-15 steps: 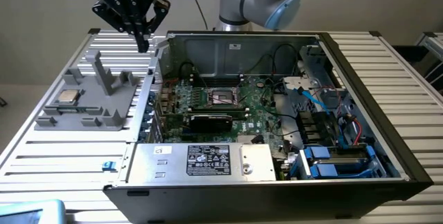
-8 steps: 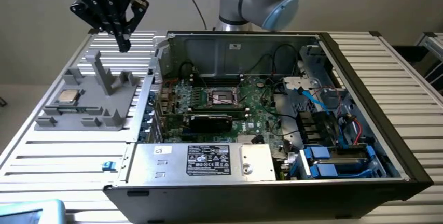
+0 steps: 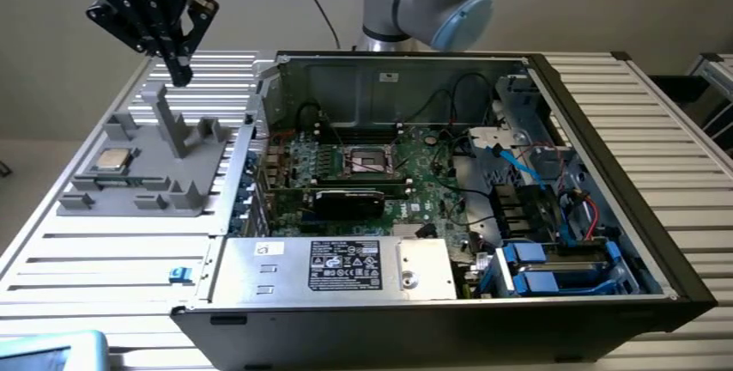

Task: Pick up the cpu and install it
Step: 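Reach for the cpu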

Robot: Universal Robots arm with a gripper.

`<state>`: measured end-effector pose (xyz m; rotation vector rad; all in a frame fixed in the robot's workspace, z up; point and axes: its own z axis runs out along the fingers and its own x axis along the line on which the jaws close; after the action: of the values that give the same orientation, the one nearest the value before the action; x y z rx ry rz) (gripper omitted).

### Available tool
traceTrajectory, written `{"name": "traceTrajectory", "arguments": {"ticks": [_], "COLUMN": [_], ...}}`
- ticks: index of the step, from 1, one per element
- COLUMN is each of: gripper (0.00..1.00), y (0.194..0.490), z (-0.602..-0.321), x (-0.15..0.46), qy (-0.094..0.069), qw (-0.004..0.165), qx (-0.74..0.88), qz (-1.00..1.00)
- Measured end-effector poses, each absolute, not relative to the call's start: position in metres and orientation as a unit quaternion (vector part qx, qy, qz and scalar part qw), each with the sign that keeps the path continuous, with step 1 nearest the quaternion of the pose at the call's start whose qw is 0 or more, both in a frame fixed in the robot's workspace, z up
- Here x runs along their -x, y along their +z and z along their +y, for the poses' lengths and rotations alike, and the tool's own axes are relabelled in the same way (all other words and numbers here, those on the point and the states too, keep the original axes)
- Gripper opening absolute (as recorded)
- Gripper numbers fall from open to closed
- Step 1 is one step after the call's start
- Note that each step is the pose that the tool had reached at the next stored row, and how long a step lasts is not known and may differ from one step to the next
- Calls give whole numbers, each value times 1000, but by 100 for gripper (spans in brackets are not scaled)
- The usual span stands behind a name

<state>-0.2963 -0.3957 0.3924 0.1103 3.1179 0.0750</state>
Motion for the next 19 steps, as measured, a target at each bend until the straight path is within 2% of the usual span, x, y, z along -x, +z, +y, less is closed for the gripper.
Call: {"name": "traceTrajectory", "arguments": {"ticks": [5,19], "gripper": [11,11], "y": [391,384], "z": [-392,-361], "x": [319,367], "qy": [24,21], "qw": [10,10], "qx": [-35,-34], "qz": [999,999]}}
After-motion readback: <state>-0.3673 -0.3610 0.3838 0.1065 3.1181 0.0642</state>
